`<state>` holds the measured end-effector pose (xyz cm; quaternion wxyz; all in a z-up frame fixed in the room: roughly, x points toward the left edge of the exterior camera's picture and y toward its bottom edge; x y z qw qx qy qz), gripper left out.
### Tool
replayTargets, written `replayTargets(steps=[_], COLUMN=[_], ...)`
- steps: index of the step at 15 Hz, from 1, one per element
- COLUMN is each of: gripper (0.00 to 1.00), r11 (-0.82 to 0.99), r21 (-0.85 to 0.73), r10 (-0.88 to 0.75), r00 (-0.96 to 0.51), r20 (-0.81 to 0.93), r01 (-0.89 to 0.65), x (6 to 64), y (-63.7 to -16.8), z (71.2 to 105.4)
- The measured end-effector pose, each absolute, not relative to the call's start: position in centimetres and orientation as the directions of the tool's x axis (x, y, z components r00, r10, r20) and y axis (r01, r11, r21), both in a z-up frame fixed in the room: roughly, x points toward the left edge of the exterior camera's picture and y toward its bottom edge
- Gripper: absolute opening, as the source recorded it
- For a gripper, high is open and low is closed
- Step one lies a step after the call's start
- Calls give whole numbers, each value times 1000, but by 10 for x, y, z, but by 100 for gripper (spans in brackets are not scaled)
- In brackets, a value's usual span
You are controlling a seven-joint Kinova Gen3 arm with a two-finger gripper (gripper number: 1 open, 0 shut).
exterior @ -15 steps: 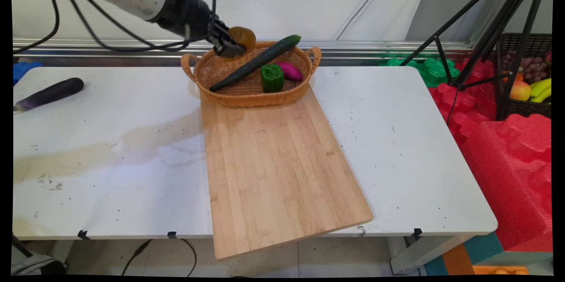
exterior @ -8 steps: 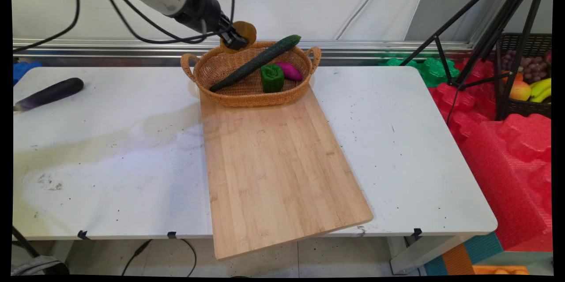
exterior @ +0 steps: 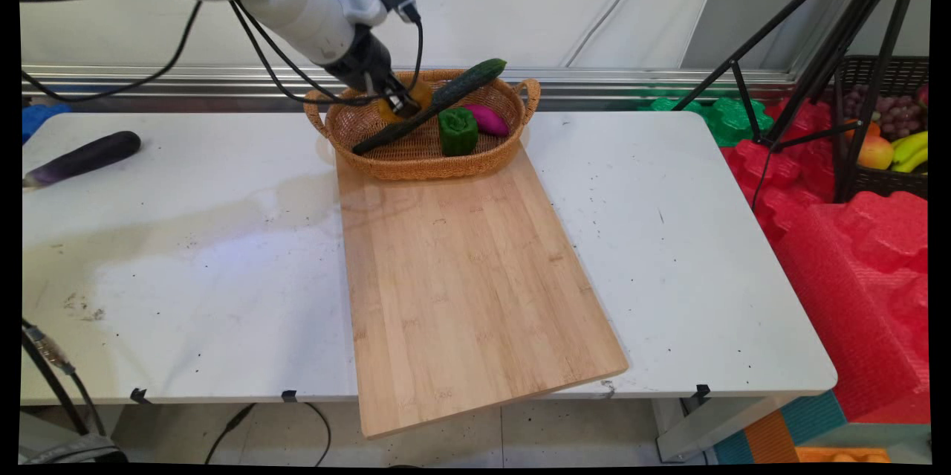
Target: Place the picked object in the vegetable basket
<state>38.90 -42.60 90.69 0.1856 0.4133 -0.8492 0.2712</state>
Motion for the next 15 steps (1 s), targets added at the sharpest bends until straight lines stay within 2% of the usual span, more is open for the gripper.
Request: replayTargets(steps=[3,11,12,15], gripper=[0,0,100,100], r11=[519,533,535,540], r21=[-298,-288,-289,-296], r10=[-627,-656,-656,-644], r00=[-594,-604,-606,-613], r20=[503,452,450,458], r01=[-801,-796,-794,-788], x=[392,397,397,396], y=[-436,-451,-452,-455], z=[886,856,854,853])
